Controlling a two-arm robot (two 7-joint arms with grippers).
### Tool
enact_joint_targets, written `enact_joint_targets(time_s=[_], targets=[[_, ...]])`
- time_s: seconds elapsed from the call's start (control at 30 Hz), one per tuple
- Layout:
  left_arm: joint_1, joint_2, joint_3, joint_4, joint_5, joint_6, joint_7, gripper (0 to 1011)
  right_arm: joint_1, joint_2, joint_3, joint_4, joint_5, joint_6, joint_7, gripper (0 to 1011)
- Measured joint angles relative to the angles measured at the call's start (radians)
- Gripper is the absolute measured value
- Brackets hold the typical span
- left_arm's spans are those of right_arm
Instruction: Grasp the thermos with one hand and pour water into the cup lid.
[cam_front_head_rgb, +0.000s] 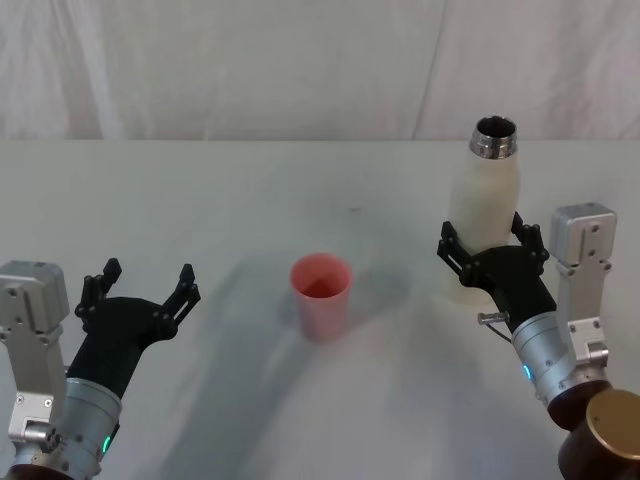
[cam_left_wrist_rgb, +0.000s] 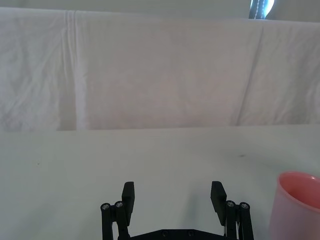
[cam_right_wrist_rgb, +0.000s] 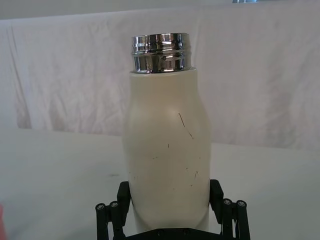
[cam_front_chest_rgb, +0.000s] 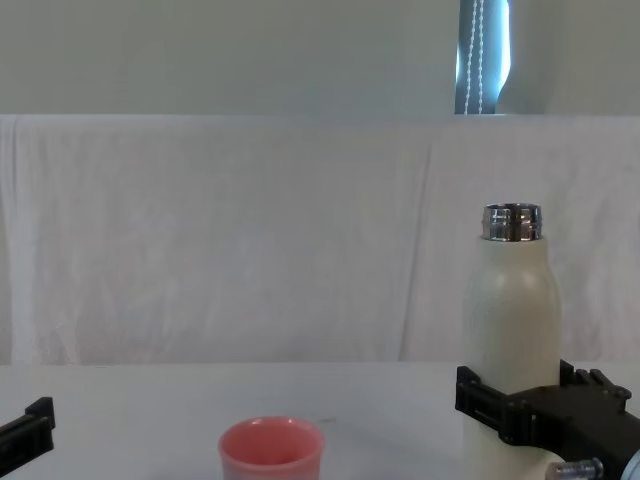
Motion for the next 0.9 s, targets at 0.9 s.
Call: enact_joint_targets(time_s=[0.9], targets=[[0.000, 0.000, 0.000, 0.000, 0.000, 0.000, 0.000, 1001, 0.003, 0.000, -0.001, 0.007, -0.004, -0.002, -0.002, 957]])
